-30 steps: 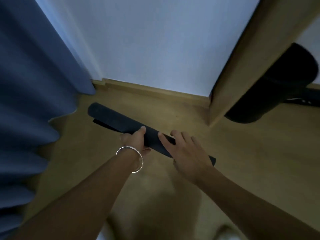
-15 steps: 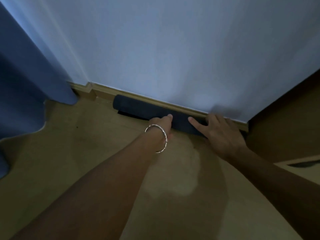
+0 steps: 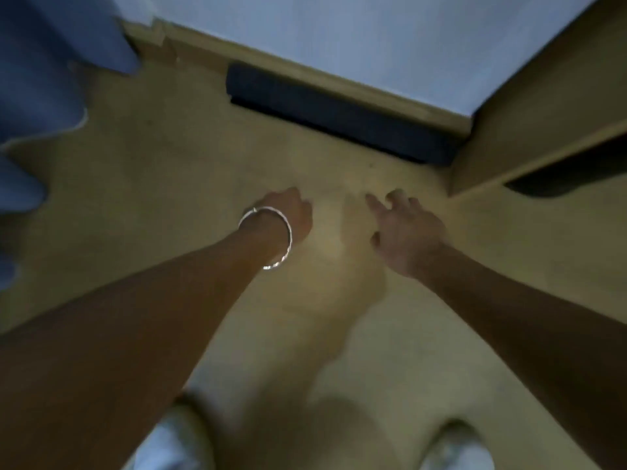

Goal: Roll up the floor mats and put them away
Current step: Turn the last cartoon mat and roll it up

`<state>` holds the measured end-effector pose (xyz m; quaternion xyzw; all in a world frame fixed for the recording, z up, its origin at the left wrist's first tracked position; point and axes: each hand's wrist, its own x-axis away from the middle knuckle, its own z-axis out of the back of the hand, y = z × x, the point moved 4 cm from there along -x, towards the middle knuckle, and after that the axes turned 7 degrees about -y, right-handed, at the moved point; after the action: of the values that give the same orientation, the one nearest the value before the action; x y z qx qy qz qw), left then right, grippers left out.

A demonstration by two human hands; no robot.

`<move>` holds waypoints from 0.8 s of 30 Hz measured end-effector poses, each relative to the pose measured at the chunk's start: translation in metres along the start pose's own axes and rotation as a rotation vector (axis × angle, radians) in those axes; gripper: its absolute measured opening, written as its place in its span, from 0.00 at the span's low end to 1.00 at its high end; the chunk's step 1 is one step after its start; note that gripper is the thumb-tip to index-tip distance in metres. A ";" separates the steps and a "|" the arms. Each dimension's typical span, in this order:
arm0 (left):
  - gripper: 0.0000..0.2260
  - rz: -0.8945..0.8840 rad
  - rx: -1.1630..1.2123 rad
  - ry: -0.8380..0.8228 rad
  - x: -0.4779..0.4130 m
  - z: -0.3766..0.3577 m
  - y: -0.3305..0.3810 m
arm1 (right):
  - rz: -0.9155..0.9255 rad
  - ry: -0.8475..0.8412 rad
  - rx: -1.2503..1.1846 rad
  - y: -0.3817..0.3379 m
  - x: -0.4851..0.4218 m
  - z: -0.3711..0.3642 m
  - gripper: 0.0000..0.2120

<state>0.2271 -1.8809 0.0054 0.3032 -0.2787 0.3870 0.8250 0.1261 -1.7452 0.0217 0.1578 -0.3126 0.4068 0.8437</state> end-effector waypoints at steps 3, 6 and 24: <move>0.13 -0.081 -0.246 -0.157 0.099 -0.033 -0.010 | 0.080 -0.154 -0.086 -0.036 0.079 -0.032 0.26; 0.15 -0.201 -0.450 -0.252 0.178 -0.034 -0.019 | 0.146 -0.295 -0.097 -0.070 0.148 -0.042 0.23; 0.16 -0.311 -0.465 0.694 0.811 0.246 0.007 | 0.220 0.551 0.004 -0.172 0.738 0.296 0.22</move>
<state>0.6079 -1.6724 0.7339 0.0002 -0.0161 0.2643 0.9643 0.4920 -1.5720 0.7269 0.0081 -0.0862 0.5239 0.8474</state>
